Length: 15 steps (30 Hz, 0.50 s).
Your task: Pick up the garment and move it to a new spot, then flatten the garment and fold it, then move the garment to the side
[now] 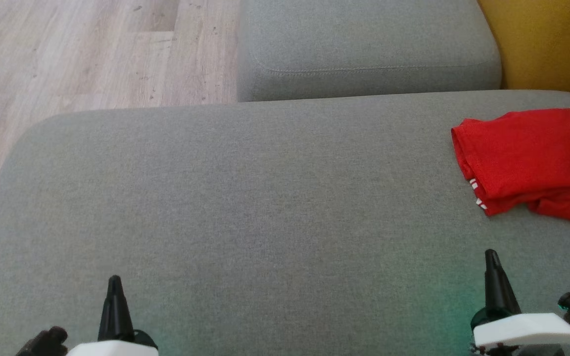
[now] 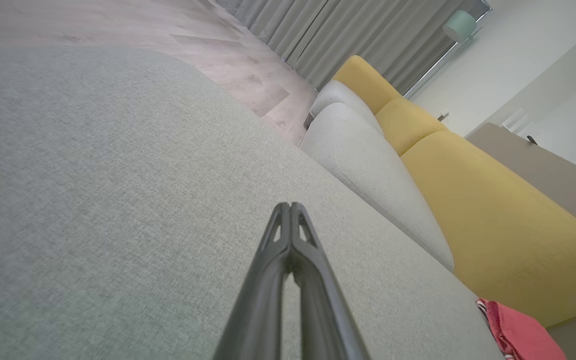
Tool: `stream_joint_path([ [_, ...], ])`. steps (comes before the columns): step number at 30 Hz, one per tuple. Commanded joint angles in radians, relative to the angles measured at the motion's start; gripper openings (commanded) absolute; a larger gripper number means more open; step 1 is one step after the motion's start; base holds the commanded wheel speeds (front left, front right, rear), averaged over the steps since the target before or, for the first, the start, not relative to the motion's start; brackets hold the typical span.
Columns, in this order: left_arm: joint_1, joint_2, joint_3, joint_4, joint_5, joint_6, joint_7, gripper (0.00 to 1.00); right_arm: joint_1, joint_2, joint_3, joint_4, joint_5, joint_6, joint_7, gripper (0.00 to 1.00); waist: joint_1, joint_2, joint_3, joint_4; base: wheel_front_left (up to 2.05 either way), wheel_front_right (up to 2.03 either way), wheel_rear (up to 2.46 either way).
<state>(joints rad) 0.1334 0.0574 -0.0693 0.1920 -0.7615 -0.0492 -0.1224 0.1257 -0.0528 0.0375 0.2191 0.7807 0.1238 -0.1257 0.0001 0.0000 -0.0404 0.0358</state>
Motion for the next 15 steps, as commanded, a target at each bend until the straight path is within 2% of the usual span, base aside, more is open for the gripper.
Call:
stream_joint_path([
  [1,-0.058,0.014,0.025,-0.027,-0.036,-0.008,0.010,0.00,-0.059,-0.021,0.001,-0.027,0.038,0.003,0.007,0.00,-0.0001,0.0000,0.001,-0.001,0.00,0.00,0.00],
  [15,-0.094,0.016,0.048,-0.011,-0.205,-0.023,0.048,0.00,-0.093,-0.023,-0.020,-0.017,0.204,0.004,0.045,0.00,-0.0001,0.0000,0.010,-0.008,0.00,0.00,0.00],
])
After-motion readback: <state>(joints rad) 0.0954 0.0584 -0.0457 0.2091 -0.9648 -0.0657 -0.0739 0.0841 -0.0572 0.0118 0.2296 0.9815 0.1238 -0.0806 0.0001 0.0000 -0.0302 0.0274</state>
